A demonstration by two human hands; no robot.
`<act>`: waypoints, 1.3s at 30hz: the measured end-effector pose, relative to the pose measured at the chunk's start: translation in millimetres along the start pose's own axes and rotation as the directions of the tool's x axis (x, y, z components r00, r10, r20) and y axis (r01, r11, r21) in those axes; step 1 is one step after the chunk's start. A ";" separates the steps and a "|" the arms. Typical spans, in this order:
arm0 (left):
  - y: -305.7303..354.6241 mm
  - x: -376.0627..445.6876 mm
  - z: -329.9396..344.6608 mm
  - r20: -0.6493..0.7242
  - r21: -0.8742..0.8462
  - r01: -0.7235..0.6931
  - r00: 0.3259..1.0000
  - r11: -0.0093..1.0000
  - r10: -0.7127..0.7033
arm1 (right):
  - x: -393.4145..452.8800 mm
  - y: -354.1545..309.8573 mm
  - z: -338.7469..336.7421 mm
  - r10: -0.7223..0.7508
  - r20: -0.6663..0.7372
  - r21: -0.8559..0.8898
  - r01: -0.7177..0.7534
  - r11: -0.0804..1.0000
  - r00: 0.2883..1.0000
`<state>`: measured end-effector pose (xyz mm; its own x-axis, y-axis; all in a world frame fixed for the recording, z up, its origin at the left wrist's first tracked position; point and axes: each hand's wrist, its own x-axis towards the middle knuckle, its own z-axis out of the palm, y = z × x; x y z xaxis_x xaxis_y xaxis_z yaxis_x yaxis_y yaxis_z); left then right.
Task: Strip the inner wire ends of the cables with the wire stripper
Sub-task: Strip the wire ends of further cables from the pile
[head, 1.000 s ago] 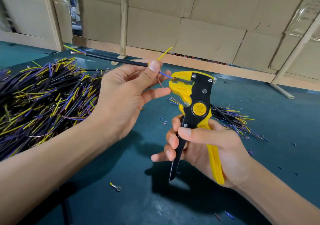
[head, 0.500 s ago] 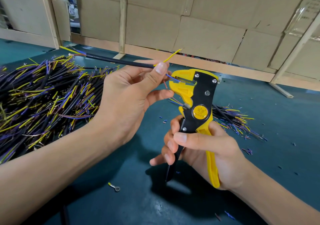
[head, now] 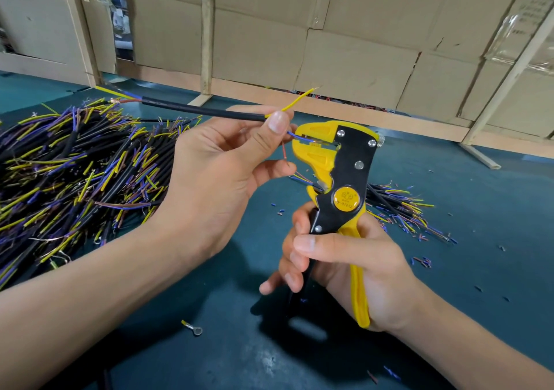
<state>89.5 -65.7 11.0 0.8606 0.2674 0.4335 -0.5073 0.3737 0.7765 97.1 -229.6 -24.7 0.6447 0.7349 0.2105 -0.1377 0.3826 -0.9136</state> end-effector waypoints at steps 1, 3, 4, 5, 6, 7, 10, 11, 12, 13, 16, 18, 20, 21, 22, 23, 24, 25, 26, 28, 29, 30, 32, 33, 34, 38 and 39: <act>0.3 -0.2 0.0 0.003 0.004 -0.005 1.000 1.000 0.005 | -0.1 -0.2 0.2 0.000 -0.002 0.004 0.000 1.000 1.000; 1.1 -0.2 0.3 0.008 0.005 -0.011 1.000 1.000 0.011 | -0.1 -0.8 1.0 0.002 -0.008 0.008 -0.002 1.000 1.000; 1.5 -0.3 0.5 0.012 0.007 -0.015 1.000 1.000 0.015 | -0.2 -1.2 1.7 0.003 -0.011 0.009 -0.003 1.000 1.000; 1.6 -0.4 0.9 0.016 0.011 -0.019 1.000 1.000 0.019 | -0.2 -1.5 2.4 0.003 -0.014 0.009 -0.002 1.000 1.000; 1.9 -0.7 1.1 0.021 0.015 -0.024 1.000 1.000 0.024 | -0.4 -1.6 3.1 0.002 -0.016 0.007 -0.002 1.000 1.000; 2.1 -0.9 1.2 0.025 0.017 -0.028 0.999 0.999 0.028 | -0.5 -1.9 3.5 0.001 -0.017 0.002 -0.001 1.000 1.000; 2.5 -1.2 0.7 0.041 0.019 -0.041 0.998 0.999 0.041 | -0.6 -2.7 4.1 0.003 -0.018 -0.015 -0.003 1.000 1.000; 2.7 -1.3 0.5 0.048 0.022 -0.045 0.998 0.999 0.043 | -0.6 -2.7 4.1 0.003 -0.018 -0.019 -0.004 1.000 1.000; 2.9 -1.2 0.3 0.053 0.025 -0.046 0.998 0.999 0.045 | -0.5 -2.6 4.0 0.003 -0.018 -0.021 -0.003 1.000 1.000; 3.0 -1.2 0.0 0.058 0.027 -0.047 0.997 0.999 0.046 | -0.4 -2.4 3.9 0.002 -0.017 -0.023 -0.002 1.000 1.000; 3.0 -0.9 -0.2 0.068 0.032 -0.049 0.997 0.998 0.047 | 0.0 -1.7 3.5 0.000 -0.007 -0.026 0.000 1.000 1.000; 2.5 -0.8 -0.4 0.074 0.036 -0.049 0.996 0.998 0.046 | 0.2 -1.6 2.8 0.005 0.002 -0.027 -0.005 1.000 1.000; 2.0 -0.6 -0.8 0.075 0.035 -0.048 0.996 0.998 0.045 | 0.4 -1.7 2.1 0.007 0.009 -0.029 -0.006 1.000 1.000; 1.9 -0.5 -0.9 0.074 0.034 -0.046 0.996 0.998 0.043 | 0.4 -1.8 1.9 0.007 0.013 -0.029 -0.007 1.000 1.000; 2.0 -0.4 -1.0 0.072 0.032 -0.043 0.997 0.999 0.041 | 0.4 -1.8 1.7 0.008 0.016 -0.027 -0.008 1.000 1.000; 2.2 0.0 -1.2 0.071 0.030 -0.043 0.997 0.999 0.040 | 0.4 -1.8 1.6 0.010 0.019 -0.027 -0.010 1.000 1.000; 2.2 0.3 -1.4 0.070 0.029 -0.044 0.997 0.999 0.042 | 0.3 -1.7 1.5 0.013 0.021 -0.028 -0.012 1.000 1.000; 2.7 0.5 -1.7 0.070 0.030 -0.048 0.996 0.998 0.046 | 0.2 -1.7 1.5 0.013 0.021 -0.030 -0.013 0.999 1.000; 2.8 0.6 -1.8 0.072 0.036 -0.056 0.996 0.998 0.054 | 0.1 -1.6 1.4 0.012 0.022 -0.031 -0.012 0.999 1.000; 2.4 0.4 -2.2 0.081 0.054 -0.082 0.994 0.995 0.078 | 0.1 -1.5 1.3 0.009 0.027 -0.033 -0.008 0.999 1.000; 1.7 0.1 -2.5 0.083 0.065 -0.099 0.992 0.993 0.094 | 0.2 -1.5 1.3 0.008 0.029 -0.034 -0.007 0.999 1.000; 1.0 -0.3 -3.0 0.084 0.080 -0.119 0.990 0.990 0.112 | 0.2 -1.3 1.4 0.008 0.031 -0.036 -0.007 0.999 0.999; -0.2 -0.8 -4.0 0.067 0.120 -0.153 0.987 0.981 0.145 | 0.3 -1.0 1.5 0.007 0.033 -0.037 -0.006 0.999 0.999; -0.8 -0.9 -4.7 0.047 0.141 -0.158 0.987 0.977 0.153 | 0.4 -0.8 1.6 0.006 0.033 -0.037 -0.005 0.999 0.999; -1.4 -0.9 -5.4 0.021 0.159 -0.158 0.988 0.975 0.156 | 0.5 -0.5 1.6 0.004 0.032 -0.037 -0.003 0.999 0.999; -3.3 -0.2 -8.2 -0.069 0.219 -0.166 0.980 0.961 0.185 | 1.3 0.4 0.5 -0.009 0.028 -0.034 0.010 0.999 1.000; -3.7 -0.3 -8.0 -0.077 0.240 -0.172 0.978 0.955 0.195 | 1.5 0.7 -0.1 -0.013 0.026 -0.033 0.013 0.999 1.000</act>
<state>90.7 -60.1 4.4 0.7390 0.4030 0.5399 -0.6213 0.0979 0.7774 98.0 -228.3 -25.1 0.6267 0.7443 0.2310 -0.1044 0.3739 -0.9216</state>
